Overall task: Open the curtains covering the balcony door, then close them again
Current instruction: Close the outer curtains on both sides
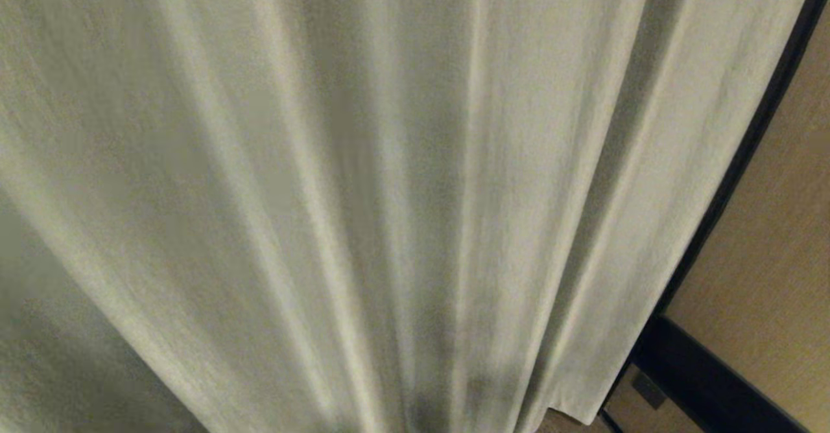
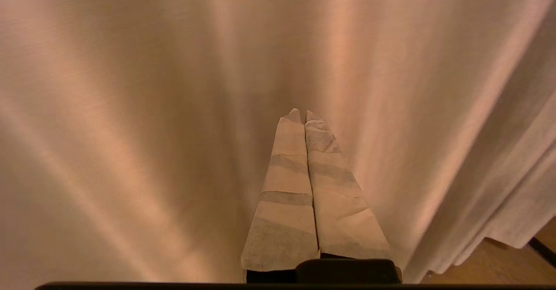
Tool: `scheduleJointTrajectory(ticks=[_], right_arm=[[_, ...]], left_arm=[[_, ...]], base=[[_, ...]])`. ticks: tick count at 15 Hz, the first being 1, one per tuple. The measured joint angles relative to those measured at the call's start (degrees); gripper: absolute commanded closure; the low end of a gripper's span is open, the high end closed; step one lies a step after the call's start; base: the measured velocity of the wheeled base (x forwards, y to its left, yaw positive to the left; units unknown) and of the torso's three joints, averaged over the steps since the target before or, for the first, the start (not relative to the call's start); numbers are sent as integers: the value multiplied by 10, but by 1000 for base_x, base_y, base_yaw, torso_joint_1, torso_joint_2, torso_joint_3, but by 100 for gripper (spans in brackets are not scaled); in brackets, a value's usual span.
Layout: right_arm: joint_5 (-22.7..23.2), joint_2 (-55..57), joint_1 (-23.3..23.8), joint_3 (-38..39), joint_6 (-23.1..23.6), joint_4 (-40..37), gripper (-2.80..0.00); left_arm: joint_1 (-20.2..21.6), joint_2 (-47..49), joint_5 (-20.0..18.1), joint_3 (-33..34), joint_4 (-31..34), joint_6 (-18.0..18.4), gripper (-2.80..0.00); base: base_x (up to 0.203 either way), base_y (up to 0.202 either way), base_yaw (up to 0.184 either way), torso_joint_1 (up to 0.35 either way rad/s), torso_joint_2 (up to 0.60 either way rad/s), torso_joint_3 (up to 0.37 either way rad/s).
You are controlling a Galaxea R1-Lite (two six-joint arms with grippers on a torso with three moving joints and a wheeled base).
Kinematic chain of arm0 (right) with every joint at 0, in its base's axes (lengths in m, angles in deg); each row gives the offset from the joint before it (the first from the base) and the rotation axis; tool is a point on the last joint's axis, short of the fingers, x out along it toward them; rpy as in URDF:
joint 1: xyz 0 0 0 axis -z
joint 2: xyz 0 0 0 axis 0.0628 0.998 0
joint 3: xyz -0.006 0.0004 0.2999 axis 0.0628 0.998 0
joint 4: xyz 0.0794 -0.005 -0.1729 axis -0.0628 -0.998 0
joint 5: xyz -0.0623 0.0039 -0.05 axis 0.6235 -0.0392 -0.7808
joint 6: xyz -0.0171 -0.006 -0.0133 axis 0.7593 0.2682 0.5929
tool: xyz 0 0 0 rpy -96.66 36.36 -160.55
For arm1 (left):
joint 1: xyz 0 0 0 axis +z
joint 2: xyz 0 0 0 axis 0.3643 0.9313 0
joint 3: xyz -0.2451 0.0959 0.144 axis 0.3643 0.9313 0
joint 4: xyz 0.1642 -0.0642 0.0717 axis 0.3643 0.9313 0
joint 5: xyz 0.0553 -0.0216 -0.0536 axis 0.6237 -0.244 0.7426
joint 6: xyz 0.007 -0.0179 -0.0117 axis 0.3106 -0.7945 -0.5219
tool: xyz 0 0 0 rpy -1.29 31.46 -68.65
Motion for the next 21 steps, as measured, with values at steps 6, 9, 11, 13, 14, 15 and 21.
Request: scheduleJointTrajectory(ticks=[6, 9, 11, 13, 14, 15, 21], right_arm=[[-5, -19, 0, 0, -31, 1, 0], [-5, -19, 0, 0, -31, 1, 0], [-4, -20, 0, 0, -31, 1, 0], [-4, -20, 0, 0, -31, 1, 0], [-5, -20, 0, 0, -31, 1, 0], [-4, -20, 0, 0, -30, 1, 0], [-4, -20, 0, 0, -31, 1, 0]], left_arm=[[0, 0, 0, 0, 0, 0, 0], [0, 0, 0, 0, 0, 0, 0], [0, 0, 0, 0, 0, 0, 0], [0, 0, 0, 0, 0, 0, 0], [0, 0, 0, 0, 0, 0, 0], [0, 0, 0, 0, 0, 0, 0], [0, 0, 0, 0, 0, 0, 0]], base=[[0, 0, 0, 0, 0, 0], [0, 0, 0, 0, 0, 0], [0, 0, 0, 0, 0, 0], [0, 0, 0, 0, 0, 0], [0, 0, 0, 0, 0, 0], [0, 0, 0, 0, 0, 0], [1, -2, 42, 3, -1, -1]])
